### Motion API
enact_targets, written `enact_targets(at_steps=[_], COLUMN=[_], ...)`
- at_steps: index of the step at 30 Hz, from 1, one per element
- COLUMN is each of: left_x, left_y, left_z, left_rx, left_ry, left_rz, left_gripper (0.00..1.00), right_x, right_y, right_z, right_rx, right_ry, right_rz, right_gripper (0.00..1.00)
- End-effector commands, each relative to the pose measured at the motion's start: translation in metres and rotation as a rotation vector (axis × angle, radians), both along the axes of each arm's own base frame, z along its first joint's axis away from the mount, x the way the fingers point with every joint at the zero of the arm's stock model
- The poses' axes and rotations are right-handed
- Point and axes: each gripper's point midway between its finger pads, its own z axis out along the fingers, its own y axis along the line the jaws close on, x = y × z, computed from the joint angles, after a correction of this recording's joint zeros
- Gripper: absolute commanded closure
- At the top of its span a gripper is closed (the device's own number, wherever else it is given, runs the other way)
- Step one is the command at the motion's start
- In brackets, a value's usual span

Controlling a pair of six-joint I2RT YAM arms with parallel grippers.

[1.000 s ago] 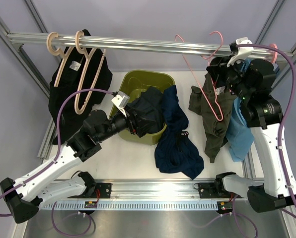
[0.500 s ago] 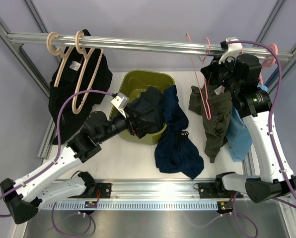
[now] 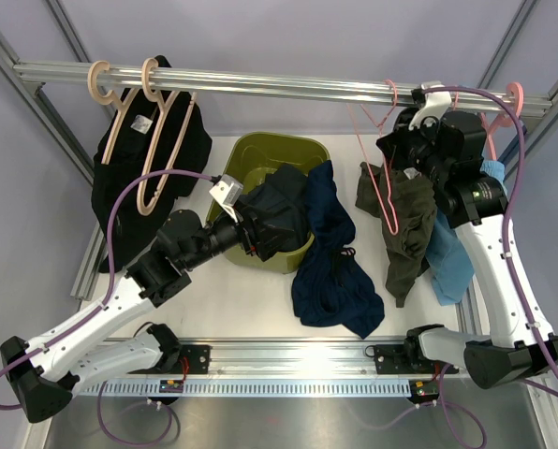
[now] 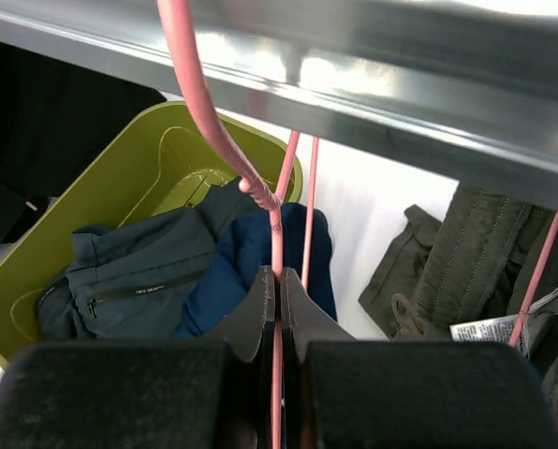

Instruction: Remove the shorts from the hanger

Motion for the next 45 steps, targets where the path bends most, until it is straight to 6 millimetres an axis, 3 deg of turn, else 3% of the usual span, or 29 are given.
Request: enact_targets(at_steps=[1,7,9,14,17,18,20,21,23,24,26,27,29,32,33,35,36,38,39,41,45], left_x=[0.0,0.0,0.001,0.001,0.002,0.002,0.004,0.003,0.005,0.004,0.005,0.004,0.004,0.003,0.002,-0.001,-0.002,-0.006,-0.007,-0.011,-0.015], left_y=[0.003,0.002,0.002,0.007,0.014,0.016,0.021,0.025,0.03,0.033,0.038,0.04,0.045,0.054,0.056,0.064,0.066,0.074,0.076,0.084,0.095], left_z=[0.017,0.02,0.023,0.025,0.026,0.026,0.021,0.023,0.021,0.017,0.012,0.014,0.01,0.007,0.002,0.002,0.001,-0.005,-0.006,-0.011,-0.02], left_rx=[-0.059,-0.06,-0.061,-0.045,-0.034,-0.032,-0.01,-0.01,-0.001,0.015,0.037,0.036,0.054,0.06,0.064,0.047,0.043,0.03,0.022,0.003,-0.014], left_ry=[-0.043,-0.049,-0.053,-0.067,-0.082,-0.085,-0.088,-0.098,-0.112,-0.105,-0.105,-0.111,-0.105,-0.095,-0.089,-0.082,-0.078,-0.064,-0.059,-0.045,-0.019], left_rz=[0.016,0.013,0.014,0.031,0.056,0.064,0.088,0.096,0.121,0.128,0.147,0.154,0.171,0.201,0.207,0.225,0.231,0.251,0.258,0.278,0.309], left_gripper=[0.12,0.12,0.12,0.12,0.12,0.11,0.12,0.11,0.11,0.11,0.1,0.1,0.1,0.1,0.1,0.1,0.1,0.1,0.1,0.1,0.09], right_x=[-0.011,-0.022,-0.028,-0.046,-0.069,-0.088,-0.103,-0.129,-0.148,-0.176,-0.197,-0.222,-0.234,-0.26,-0.258,-0.261,-0.26,-0.254,-0.253,-0.254,-0.225], right_y=[0.001,0.001,0.0,-0.007,-0.01,-0.008,-0.005,0.004,0.013,0.027,0.037,0.045,0.049,0.047,0.043,0.04,0.032,0.036,0.035,0.044,0.063], right_z=[0.014,0.028,0.036,0.051,0.058,0.066,0.058,0.061,0.044,0.029,0.004,-0.026,-0.038,-0.083,-0.108,-0.137,-0.168,-0.19,-0.211,-0.228,-0.28], right_rx=[0.012,0.012,0.002,-0.078,-0.185,-0.215,-0.321,-0.351,-0.482,-0.498,-0.646,-0.608,-0.663,-0.645,-0.678,-0.763,-0.826,-0.905,-0.932,-0.955,-1.097], right_ry=[-0.057,-0.114,-0.14,-0.224,-0.313,-0.372,-0.452,-0.522,-0.611,-0.638,-0.731,-0.662,-0.732,-0.622,-0.551,-0.556,-0.493,-0.548,-0.517,-0.516,-0.434], right_rz=[0.008,0.032,0.04,0.063,0.121,0.172,0.251,0.348,0.487,0.644,0.847,1.014,1.142,1.356,1.429,1.552,1.613,1.672,1.701,1.746,1.792], right_gripper=[0.95,0.67,0.51,0.22,0.09,0.07,0.04,0.03,0.02,0.01,0.01,0.0,0.01,0.03,0.04,0.07,0.08,0.08,0.08,0.05,0.04])
